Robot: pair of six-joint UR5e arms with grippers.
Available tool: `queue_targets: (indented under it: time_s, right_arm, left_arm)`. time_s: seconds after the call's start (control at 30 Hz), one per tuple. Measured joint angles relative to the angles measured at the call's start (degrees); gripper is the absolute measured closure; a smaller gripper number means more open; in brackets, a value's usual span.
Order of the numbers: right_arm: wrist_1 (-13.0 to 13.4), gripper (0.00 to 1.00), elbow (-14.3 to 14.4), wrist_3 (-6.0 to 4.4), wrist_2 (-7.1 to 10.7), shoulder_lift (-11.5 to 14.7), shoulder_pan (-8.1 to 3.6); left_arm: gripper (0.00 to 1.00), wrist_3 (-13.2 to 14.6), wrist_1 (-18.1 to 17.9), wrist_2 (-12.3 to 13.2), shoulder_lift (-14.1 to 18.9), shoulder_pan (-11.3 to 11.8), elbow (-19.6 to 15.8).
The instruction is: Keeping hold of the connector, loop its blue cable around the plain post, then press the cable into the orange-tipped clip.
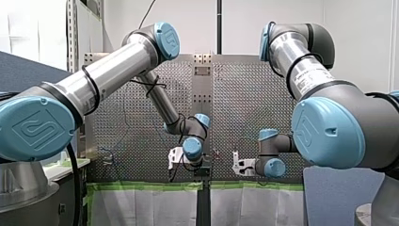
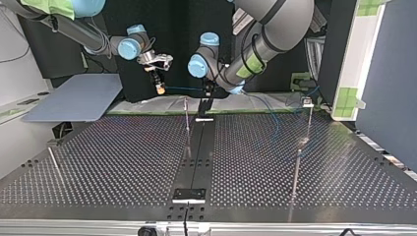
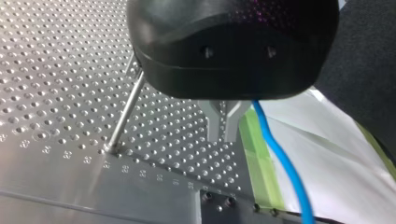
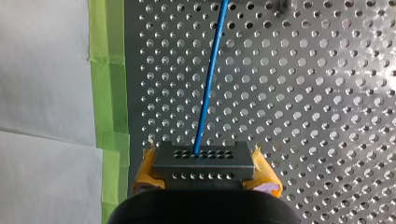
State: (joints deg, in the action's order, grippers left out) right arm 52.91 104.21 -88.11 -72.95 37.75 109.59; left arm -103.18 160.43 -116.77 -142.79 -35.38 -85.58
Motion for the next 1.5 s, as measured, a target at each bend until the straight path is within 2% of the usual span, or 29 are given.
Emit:
queue_targets:
  time_s: [0.37, 0.8, 1.07, 1.5]
  right_arm:
    - [0.09, 1.00, -0.33, -1.27, 0.15, -0.01, -0.85]
    - [-0.17, 1.00, -1.28, -2.37, 0.25, -0.01, -2.27]
    - [-0.41, 1.00, -1.55, -2.66, 0.25, -0.05, -2.90]
    - [-0.37, 1.00, -2.12, -3.05, 0.34, -0.06, -3.75]
  left_arm:
    - [1.00, 0.07, -3.78, 0.74, -0.04, -0.35, 0.00]
    - [1.00, 0.16, -4.76, 2.52, -0.42, -0.56, 0.03]
    - [1.00, -0.04, -5.84, 3.06, -2.74, -0.60, 0.13]
    - [1.00, -0.12, -6.07, 3.88, -2.96, 0.00, 0.98]
